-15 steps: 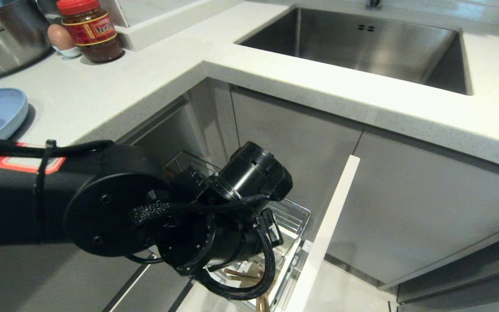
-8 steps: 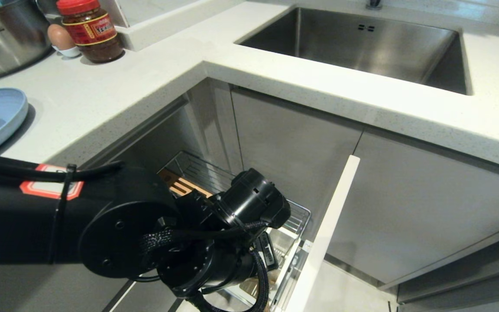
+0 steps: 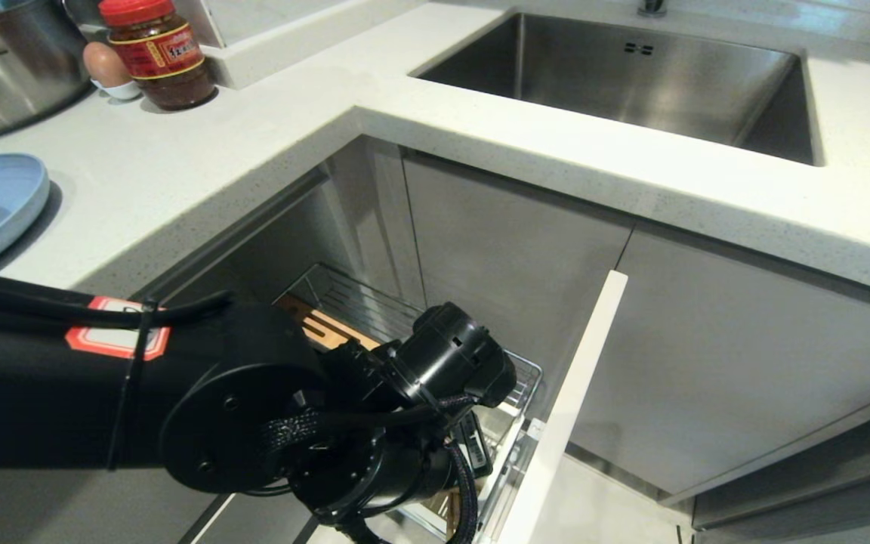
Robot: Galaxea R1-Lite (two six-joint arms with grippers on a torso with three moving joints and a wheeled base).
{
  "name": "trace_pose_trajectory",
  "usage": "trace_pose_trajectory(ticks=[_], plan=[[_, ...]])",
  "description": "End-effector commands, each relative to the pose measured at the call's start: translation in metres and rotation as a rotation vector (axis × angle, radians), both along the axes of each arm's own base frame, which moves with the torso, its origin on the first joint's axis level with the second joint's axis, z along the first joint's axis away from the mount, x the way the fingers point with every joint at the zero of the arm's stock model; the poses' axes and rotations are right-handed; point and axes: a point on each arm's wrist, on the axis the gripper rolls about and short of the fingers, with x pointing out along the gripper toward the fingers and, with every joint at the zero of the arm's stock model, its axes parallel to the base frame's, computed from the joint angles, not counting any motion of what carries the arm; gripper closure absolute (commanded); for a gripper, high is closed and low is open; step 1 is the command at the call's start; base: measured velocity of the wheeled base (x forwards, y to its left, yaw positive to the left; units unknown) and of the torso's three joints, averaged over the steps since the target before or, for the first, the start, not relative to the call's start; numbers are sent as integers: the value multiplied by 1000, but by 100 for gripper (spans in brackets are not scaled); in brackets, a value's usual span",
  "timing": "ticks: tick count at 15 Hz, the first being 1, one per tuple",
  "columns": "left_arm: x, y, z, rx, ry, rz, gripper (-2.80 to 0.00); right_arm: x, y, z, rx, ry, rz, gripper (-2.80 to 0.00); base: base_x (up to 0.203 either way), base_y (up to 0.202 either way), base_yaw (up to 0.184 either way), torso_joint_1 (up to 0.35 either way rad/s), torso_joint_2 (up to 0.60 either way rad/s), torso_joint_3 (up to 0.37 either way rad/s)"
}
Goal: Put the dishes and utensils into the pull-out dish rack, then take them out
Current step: Take the fork out of the cupboard
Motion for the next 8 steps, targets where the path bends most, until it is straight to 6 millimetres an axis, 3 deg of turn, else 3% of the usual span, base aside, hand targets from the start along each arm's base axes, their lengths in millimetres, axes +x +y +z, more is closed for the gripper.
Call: trace_pose_trajectory(ticks=[1,8], plan=[[3,-4,-7,5,5,5,-280,0,0,0,0,-5,0,0,0,0,0,0,0,0],[21,-14,-23,-44,18,6,-280,0,0,0,0,-5,0,0,0,0,0,0,0,0]])
